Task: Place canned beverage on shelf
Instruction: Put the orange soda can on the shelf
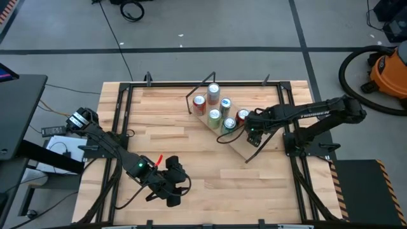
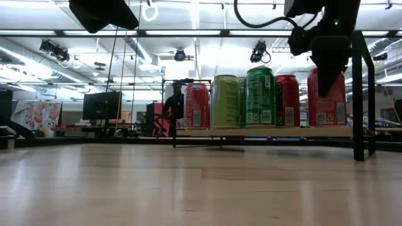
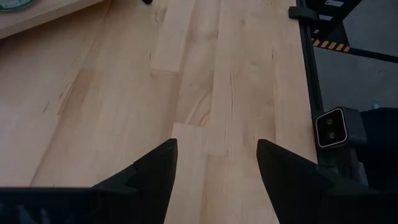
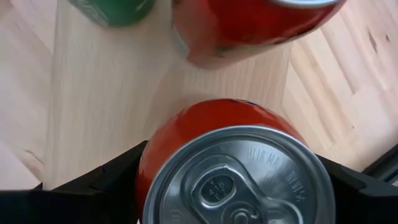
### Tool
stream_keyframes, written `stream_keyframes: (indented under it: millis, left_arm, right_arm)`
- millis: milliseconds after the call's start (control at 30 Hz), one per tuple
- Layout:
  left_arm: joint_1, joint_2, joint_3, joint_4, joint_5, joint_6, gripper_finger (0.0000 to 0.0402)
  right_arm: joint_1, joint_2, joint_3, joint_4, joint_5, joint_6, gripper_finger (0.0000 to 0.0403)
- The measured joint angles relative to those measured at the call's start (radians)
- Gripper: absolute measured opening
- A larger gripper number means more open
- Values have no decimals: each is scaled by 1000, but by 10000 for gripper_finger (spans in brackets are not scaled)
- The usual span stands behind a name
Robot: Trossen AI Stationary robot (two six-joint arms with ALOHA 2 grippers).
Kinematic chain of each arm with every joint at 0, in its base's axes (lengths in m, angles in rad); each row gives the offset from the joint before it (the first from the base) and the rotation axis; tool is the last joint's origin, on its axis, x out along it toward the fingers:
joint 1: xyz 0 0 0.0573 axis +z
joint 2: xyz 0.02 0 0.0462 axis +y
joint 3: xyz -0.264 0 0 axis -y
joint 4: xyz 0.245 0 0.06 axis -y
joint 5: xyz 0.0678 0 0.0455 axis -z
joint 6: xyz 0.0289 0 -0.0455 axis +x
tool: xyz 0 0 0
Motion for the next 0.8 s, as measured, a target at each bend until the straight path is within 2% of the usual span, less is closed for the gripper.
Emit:
stream_keyframes:
  millis: [367, 800]
  left_arm:
    - [0, 0, 0, 0, 0, 0, 231]
    - [0, 0, 0, 0, 0, -1, 231]
  right_arm:
    - [-57, -15, -5, 16, -43, -54, 333]
    - [-61, -21, -6, 2, -70, -48, 385]
